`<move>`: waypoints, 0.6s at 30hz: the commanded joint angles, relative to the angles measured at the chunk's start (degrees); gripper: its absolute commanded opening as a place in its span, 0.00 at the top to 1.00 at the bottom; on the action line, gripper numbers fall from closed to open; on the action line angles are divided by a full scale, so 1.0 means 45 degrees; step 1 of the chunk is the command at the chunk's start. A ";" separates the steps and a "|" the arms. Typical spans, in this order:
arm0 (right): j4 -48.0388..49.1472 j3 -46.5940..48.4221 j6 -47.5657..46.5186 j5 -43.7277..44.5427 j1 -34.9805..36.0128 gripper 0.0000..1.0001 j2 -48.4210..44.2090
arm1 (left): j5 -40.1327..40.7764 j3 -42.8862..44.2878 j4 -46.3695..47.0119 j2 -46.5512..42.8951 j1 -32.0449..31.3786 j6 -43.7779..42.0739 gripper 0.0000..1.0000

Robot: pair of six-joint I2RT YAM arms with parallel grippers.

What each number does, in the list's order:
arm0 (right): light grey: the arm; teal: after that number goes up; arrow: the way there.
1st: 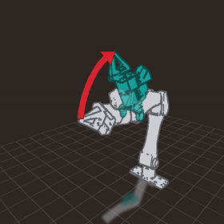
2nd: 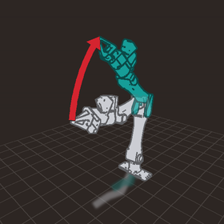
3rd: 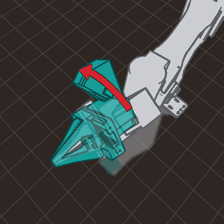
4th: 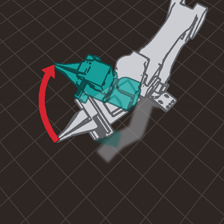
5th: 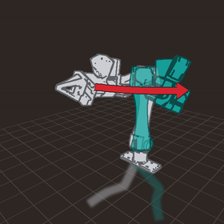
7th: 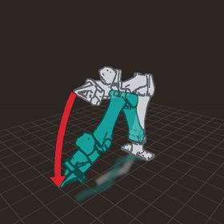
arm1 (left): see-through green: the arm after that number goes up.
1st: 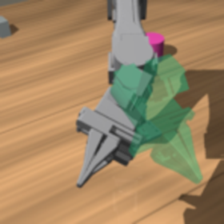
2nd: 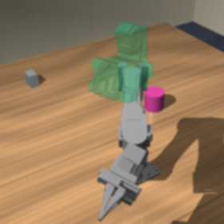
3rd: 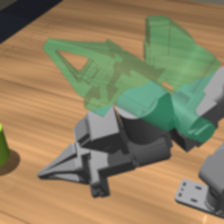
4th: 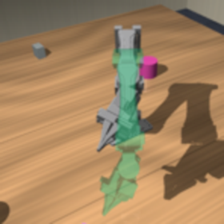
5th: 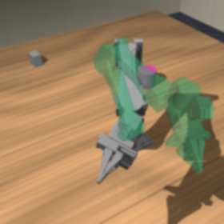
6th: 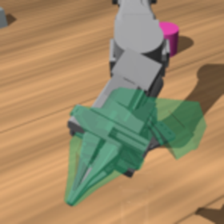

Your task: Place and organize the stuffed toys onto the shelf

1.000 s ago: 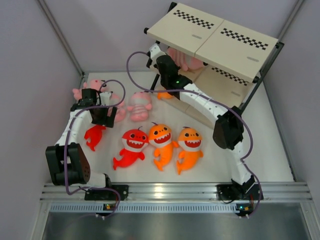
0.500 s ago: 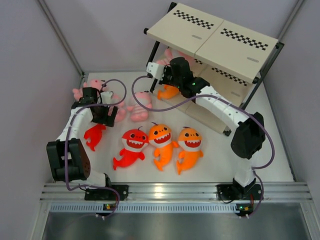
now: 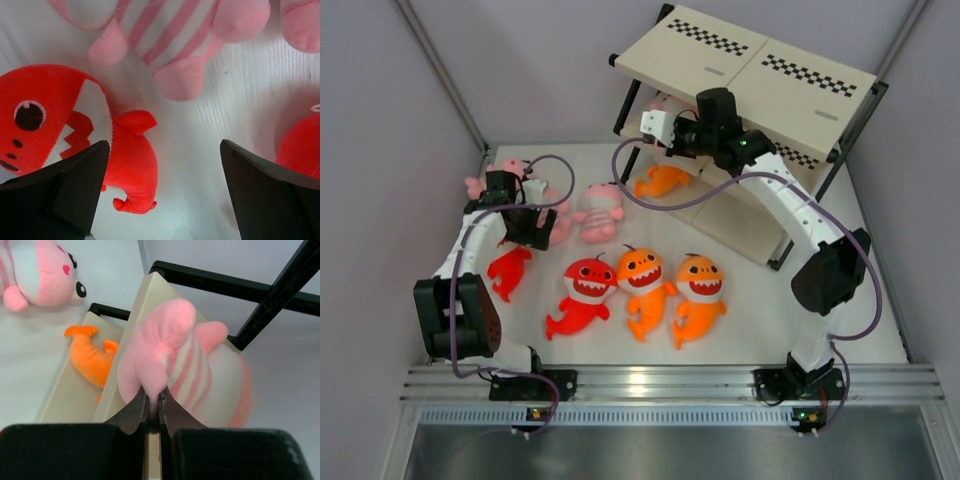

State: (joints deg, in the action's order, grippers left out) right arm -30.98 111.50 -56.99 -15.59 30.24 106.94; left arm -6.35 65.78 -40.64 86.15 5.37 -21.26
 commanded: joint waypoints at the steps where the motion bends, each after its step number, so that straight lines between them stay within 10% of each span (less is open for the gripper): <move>1: -0.0694 0.0789 -0.0557 -0.0854 -0.0157 0.99 0.0025 | 0.0024 0.0461 0.0340 0.0074 -0.0079 -0.0315 0.02; 13: 0.0458 -0.0715 -0.0870 0.0885 -0.0177 0.82 -0.0267 | 0.0337 0.1202 0.0360 0.1382 -0.0157 -0.0355 0.02; 18: 0.0752 -0.0911 -0.0403 0.1160 -0.0157 0.33 -0.0501 | 0.0103 0.2432 0.0360 0.2319 -0.0196 -0.0666 0.02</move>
State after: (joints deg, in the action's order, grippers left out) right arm -29.15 108.33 -59.61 -11.35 30.22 106.89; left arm -5.10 72.71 -40.64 95.59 4.80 -22.70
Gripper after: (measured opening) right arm 0.628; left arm 0.983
